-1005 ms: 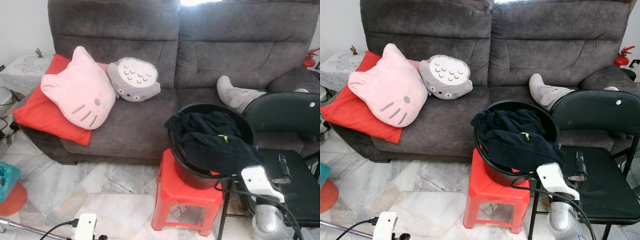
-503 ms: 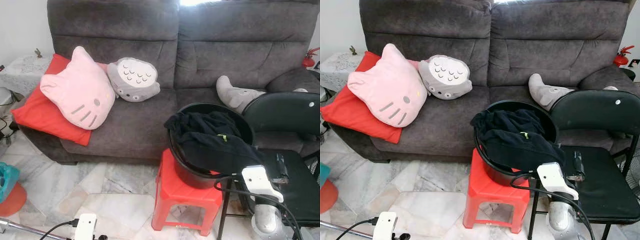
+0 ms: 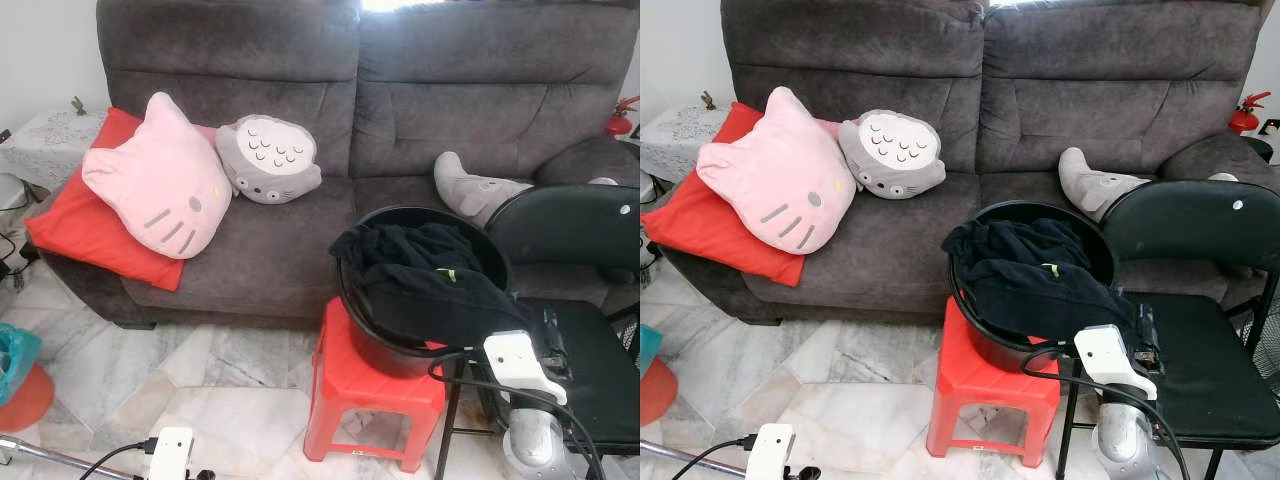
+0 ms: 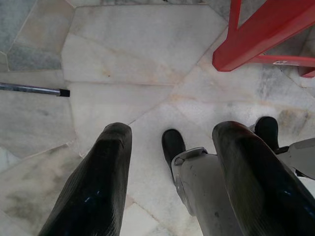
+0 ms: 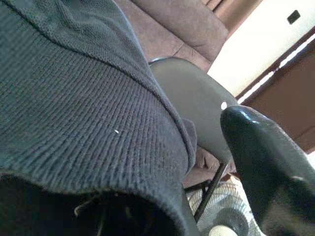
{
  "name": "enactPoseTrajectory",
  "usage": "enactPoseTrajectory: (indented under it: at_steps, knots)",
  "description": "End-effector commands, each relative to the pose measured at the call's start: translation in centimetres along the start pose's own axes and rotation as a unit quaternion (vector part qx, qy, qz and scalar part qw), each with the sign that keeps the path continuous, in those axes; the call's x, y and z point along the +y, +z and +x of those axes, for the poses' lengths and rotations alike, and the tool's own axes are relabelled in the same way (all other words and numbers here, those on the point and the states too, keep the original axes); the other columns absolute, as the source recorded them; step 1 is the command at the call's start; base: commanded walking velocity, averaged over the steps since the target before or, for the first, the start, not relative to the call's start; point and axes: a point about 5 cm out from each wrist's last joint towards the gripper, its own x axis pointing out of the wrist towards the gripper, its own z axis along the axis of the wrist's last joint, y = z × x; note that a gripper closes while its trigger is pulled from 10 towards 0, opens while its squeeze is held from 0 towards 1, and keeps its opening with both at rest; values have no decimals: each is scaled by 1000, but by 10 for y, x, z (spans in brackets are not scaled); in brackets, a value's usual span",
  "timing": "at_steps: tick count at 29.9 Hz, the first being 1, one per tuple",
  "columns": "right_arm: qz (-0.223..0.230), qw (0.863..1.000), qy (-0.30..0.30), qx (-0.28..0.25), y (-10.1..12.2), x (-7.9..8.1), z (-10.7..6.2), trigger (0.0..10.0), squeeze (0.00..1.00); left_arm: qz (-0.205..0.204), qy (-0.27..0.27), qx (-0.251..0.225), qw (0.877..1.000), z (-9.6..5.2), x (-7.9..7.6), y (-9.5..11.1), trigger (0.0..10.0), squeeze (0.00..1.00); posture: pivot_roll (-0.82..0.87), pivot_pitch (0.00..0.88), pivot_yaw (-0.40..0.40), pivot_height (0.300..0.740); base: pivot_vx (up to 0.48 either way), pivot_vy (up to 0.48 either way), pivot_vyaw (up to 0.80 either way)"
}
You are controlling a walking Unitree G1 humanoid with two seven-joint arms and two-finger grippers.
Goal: Hang hanger
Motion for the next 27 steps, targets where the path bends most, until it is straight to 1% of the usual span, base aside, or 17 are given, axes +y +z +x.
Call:
enactPoseTrajectory:
  at_steps: [1,2,3,4,5,6,7,8,9,10,11,18,19,21,22,27]
  knots:
    - [13,999,-11,31,-7,-2,0,0,0,10,1,5,1000,-1,2,-2,10000,0,-72,0,-11,740,0,0,0]
    - [16,999,-14,35,-8,-2,0,0,0,10,0,5,1000,-1,2,-2,10000,0,-69,0,-10,740,0,0,0]
    - [19,999,-15,39,-9,-3,0,3137,0,10,1,5,1000,-1,2,-2,10000,0,-69,0,-10,740,0,0,0]
    - [19,999,-16,40,-9,-3,1,3137,0,10,1,5,1000,-1,2,-2,10000,0,-69,0,-10,740,0,0,0]
    - [19,999,-17,40,-10,-3,1,9216,0,10,1,5,1000,-1,2,-2,10000,0,-70,0,-10,740,0,0,0]
    - [19,999,-18,40,-10,-4,1,10000,0,11,1,5,1000,-1,2,-2,10000,0,-70,0,-10,740,0,0,0]
    - [19,999,-18,40,-10,-4,1,10000,0,11,1,5,1000,-1,2,-2,10000,0,-70,0,-10,740,0,0,0]
    - [23,999,-17,39,-9,-4,1,3490,0,11,1,5,1000,-1,2,-2,10000,0,-71,0,-8,740,0,0,0]
    - [24,999,-16,37,-9,-4,2,353,0,12,1,5,1000,-1,2,-2,10000,0,-71,0,-8,740,0,0,0]
    - [24,999,-16,36,-9,-4,2,353,0,12,1,5,1000,-1,2,-2,10000,0,-70,0,-8,740,0,0,0]
    - [24,999,-16,36,-9,-4,2,0,0,12,1,5,1000,-1,2,-2,10000,0,-71,0,-8,740,0,0,0]
    - [31,999,-11,28,-7,-3,2,0,0,13,1,5,1000,-1,2,-2,10000,0,-69,0,-10,740,0,0,0]
    - [29,999,-6,24,-6,-3,3,1686,0,13,1,5,1000,-1,2,-2,10000,0,-69,0,-9,740,0,0,0]
    - [28,999,-4,22,-6,-3,4,1686,0,13,1,5,1000,-1,2,-2,10000,0,-69,0,-9,740,0,0,0]
    - [22,1000,-4,20,-5,-4,5,10000,0,13,1,6,1000,-1,2,-2,10000,0,-69,0,-10,740,0,0,0]
    - [16,1000,-1,19,-6,-7,10,10000,0,13,-1,7,1000,-1,2,-3,10000,0,-67,0,-11,740,0,0,0]
